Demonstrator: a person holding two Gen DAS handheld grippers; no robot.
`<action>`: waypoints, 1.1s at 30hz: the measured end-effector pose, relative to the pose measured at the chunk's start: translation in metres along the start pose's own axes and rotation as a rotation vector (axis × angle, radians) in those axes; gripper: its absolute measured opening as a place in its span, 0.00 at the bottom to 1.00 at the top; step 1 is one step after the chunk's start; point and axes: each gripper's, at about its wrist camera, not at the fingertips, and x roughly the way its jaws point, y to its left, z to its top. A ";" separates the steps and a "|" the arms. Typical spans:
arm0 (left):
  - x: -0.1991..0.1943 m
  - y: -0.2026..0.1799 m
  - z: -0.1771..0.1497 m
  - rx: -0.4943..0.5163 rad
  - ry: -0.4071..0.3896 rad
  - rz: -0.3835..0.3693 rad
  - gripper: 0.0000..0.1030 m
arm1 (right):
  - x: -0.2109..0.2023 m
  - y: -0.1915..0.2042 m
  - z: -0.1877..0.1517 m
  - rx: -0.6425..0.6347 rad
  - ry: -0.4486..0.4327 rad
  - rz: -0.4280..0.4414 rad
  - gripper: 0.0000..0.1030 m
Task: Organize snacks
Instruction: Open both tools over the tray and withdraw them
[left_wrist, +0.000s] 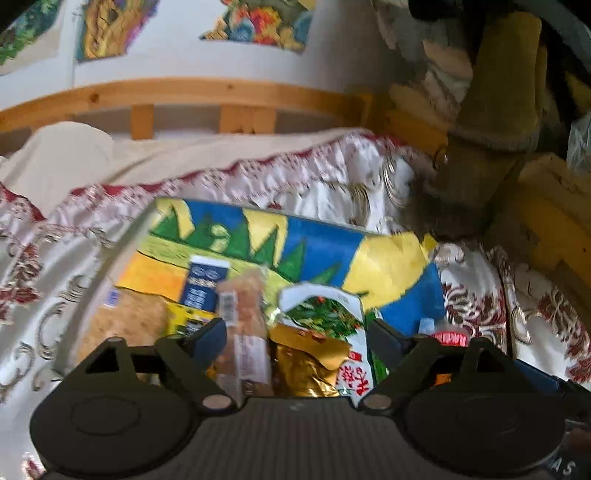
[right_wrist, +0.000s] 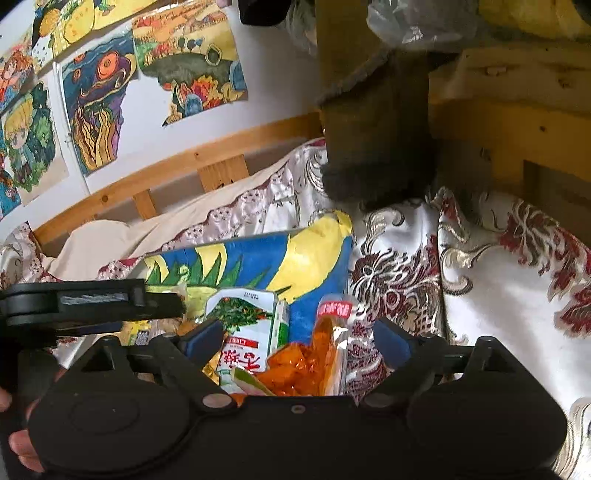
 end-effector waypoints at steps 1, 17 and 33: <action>-0.006 0.003 0.002 -0.004 -0.012 0.006 0.91 | -0.002 -0.001 0.001 0.003 -0.006 0.001 0.89; -0.101 0.019 -0.011 0.037 -0.198 0.121 1.00 | -0.061 0.015 0.013 -0.030 -0.142 0.070 0.99; -0.170 0.044 -0.053 -0.044 -0.250 0.169 1.00 | -0.121 0.025 0.001 -0.047 -0.227 0.052 0.99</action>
